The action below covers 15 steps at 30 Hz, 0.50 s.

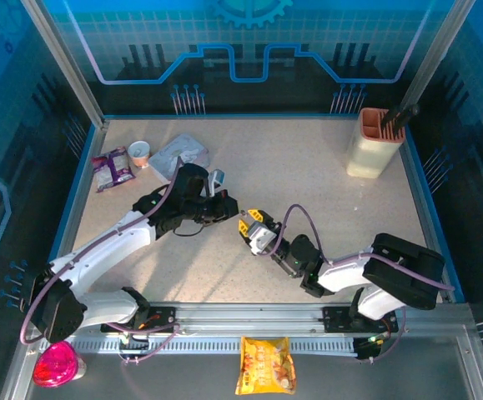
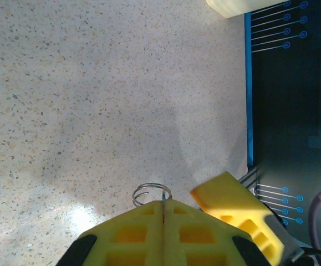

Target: Unlock a padlock with a key

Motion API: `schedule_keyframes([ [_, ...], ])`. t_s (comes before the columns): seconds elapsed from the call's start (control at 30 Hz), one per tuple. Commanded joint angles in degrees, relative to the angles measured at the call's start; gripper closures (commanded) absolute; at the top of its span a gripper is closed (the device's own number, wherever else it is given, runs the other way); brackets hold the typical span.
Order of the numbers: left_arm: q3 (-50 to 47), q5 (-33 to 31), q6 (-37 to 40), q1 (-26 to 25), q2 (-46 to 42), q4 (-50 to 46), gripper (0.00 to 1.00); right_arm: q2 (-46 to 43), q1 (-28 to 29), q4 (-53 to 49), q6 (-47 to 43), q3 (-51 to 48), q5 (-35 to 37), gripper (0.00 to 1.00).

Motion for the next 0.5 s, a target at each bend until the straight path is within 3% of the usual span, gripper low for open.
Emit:
schedule_keyframes([
  [0.0,0.22,1.14,0.12,-0.26,-1.14,-1.56,1.0,1.03,0.27,3.38,-1.42,2.47,4.6,0.7],
  [0.47,1.05,1.55,-0.07,-0.27,-0.66,-1.49,1.0,3.61,0.21,3.41,-3.22,3.04,5.11,0.73],
])
